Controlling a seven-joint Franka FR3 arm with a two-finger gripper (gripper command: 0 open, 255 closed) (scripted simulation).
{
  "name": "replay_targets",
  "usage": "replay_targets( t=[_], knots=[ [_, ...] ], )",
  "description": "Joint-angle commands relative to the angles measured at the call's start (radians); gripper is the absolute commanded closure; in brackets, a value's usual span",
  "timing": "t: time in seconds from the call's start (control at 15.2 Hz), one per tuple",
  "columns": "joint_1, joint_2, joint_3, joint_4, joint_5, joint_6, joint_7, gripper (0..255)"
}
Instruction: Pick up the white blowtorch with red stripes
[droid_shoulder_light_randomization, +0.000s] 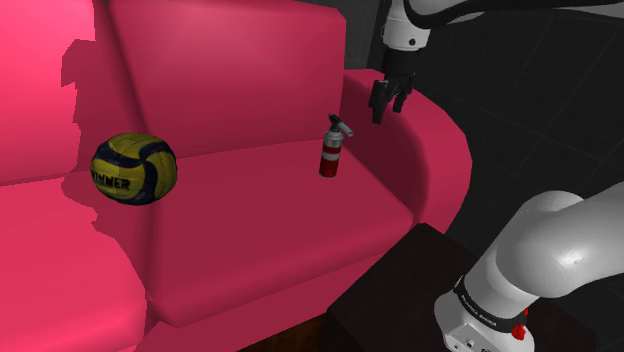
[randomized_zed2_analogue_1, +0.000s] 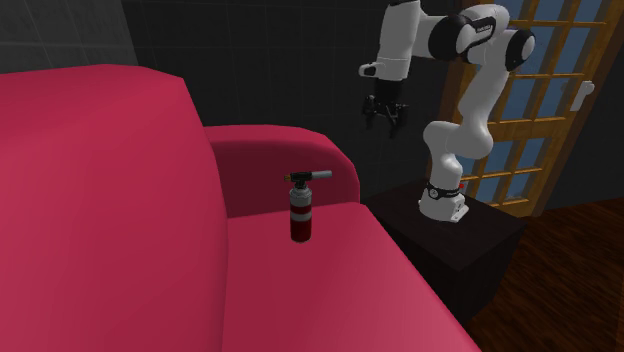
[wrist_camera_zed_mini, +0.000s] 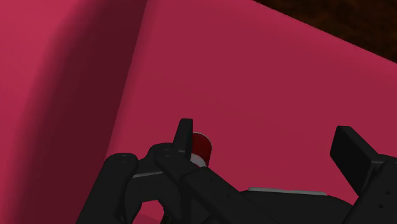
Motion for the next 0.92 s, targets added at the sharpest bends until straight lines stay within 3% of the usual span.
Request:
replay_targets(
  t=[0.0, 0.86],
  knots=[
    [-0.009, 0.084, -0.005, 0.04, 0.008, 0.042, 0.022, 0],
    [-0.066, 0.578, -0.069, 0.379, 0.081, 0.183, 0.096, 0]
  ],
)
